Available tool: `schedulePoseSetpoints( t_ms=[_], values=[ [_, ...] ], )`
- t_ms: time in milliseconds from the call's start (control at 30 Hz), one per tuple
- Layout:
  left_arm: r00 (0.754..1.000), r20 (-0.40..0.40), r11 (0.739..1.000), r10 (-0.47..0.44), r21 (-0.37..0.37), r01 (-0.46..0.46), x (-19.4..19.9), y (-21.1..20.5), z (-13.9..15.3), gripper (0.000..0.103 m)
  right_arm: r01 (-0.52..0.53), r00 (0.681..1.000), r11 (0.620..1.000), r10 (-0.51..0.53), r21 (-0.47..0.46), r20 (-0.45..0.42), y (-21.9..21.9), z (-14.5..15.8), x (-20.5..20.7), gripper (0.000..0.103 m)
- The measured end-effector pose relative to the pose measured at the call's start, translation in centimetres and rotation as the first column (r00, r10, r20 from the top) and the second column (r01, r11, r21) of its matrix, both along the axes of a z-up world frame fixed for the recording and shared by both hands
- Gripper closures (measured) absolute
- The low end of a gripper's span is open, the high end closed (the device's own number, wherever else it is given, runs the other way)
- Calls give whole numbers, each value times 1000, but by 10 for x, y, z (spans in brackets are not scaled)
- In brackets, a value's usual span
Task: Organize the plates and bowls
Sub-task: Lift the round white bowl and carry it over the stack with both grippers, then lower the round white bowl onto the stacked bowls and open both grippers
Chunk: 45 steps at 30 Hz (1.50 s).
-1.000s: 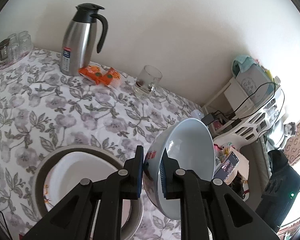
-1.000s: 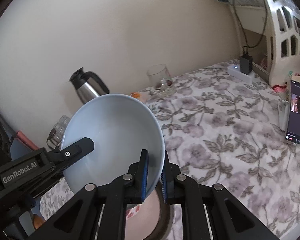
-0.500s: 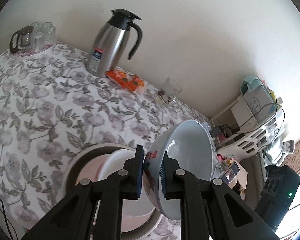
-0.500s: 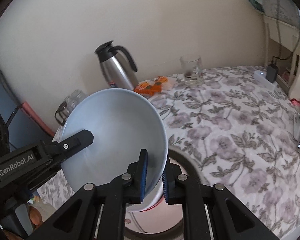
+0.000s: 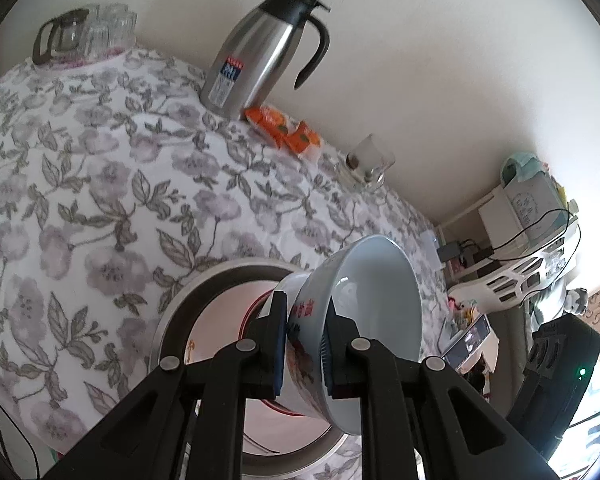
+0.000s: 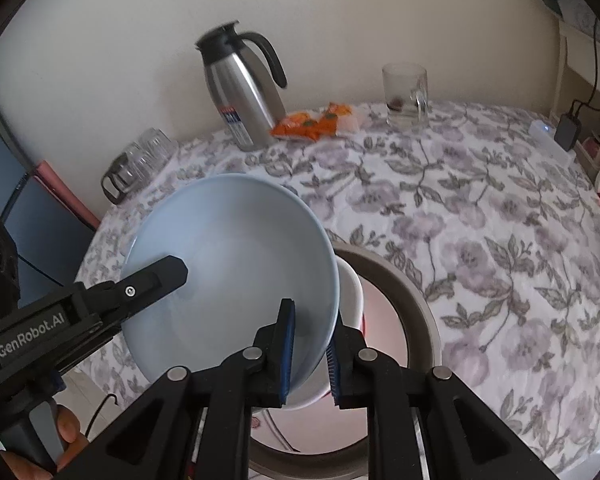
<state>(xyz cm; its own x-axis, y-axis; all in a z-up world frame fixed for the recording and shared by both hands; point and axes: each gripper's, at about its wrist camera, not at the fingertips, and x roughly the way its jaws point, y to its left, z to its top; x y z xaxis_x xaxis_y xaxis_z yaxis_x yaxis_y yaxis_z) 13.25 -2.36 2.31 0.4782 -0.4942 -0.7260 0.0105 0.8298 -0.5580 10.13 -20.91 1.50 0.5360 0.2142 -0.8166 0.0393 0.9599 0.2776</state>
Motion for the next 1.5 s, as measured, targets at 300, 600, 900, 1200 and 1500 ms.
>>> schedulePoseSetpoints(
  t_ms=[300,600,900,1200,1500],
  values=[
    [1000,-25,1000,5,7,-5,4,2,-12,88,9,1000,999,-10,-42,-25,2,-6,3,86],
    [1000,-14,1000,8,-1,-8,5,2,-13,88,44,999,994,-44,-96,-1,-3,-2,4,84],
    [1000,-8,1000,23,8,-23,5,4,-10,88,45,999,997,-46,-59,-3,-12,-2,3,84],
    [999,-17,999,35,9,-35,5,8,-13,88,44,999,998,-43,-48,21,-16,3,1,87],
    [999,-9,999,38,2,-38,4,8,-11,88,36,999,996,-37,76,17,-30,-9,4,94]
  ],
)
